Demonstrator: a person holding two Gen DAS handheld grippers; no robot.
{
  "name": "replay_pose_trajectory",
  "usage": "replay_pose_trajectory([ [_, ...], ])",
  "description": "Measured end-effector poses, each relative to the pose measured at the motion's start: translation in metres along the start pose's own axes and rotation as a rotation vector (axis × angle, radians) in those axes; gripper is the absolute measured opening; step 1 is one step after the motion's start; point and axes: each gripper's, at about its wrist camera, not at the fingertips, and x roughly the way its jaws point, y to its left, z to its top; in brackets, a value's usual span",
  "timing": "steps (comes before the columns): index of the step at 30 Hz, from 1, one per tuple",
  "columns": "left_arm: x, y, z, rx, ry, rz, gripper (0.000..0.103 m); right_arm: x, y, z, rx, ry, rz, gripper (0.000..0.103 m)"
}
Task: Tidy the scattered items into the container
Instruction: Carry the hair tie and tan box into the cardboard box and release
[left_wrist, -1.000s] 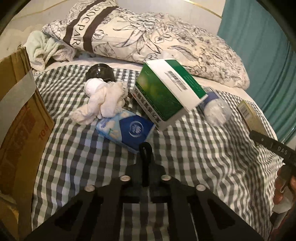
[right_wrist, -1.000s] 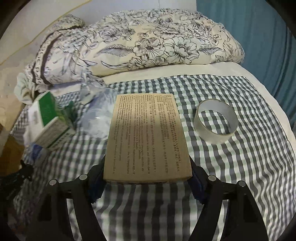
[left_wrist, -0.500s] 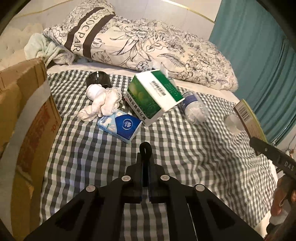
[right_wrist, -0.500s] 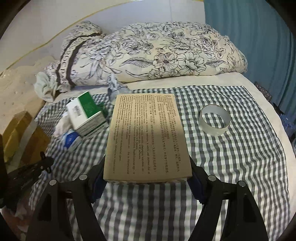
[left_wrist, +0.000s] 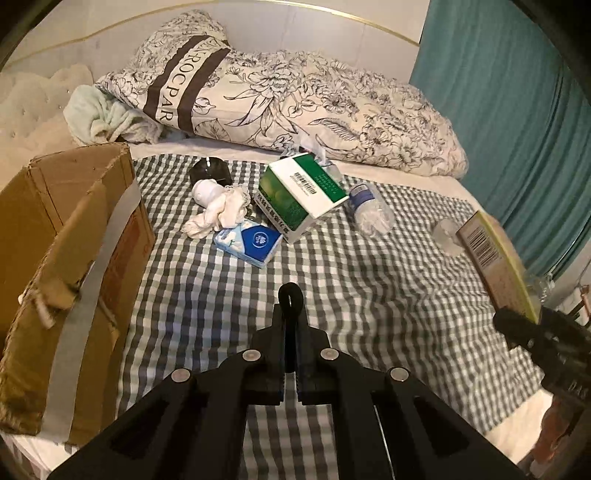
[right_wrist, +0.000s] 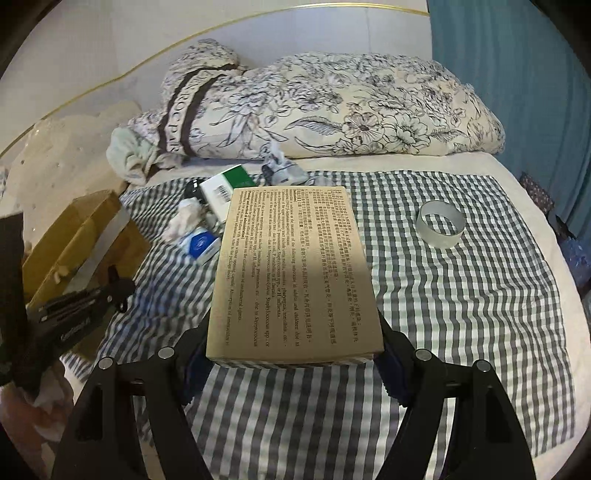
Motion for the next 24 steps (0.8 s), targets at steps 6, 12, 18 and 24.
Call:
replay_pose_trajectory([
  [6,-0.027,-0.007,-0.003,0.012,-0.032,0.001,0.004,-0.025,0.008,-0.008,0.001,-0.007,0.036,0.074],
  [12,-0.056,-0.011,-0.006,0.012,-0.063,-0.003,0.004,-0.048,0.022,-0.011,-0.025,-0.027,0.057,0.074],
  [18,-0.082,-0.006,-0.007,-0.005,-0.087,-0.005,0.004,-0.069,0.040,-0.010,-0.054,-0.053,0.069,0.074],
  [24,-0.104,-0.002,-0.001,-0.003,-0.109,-0.015,0.004,-0.083,0.057,-0.001,-0.059,-0.068,0.094,0.074],
])
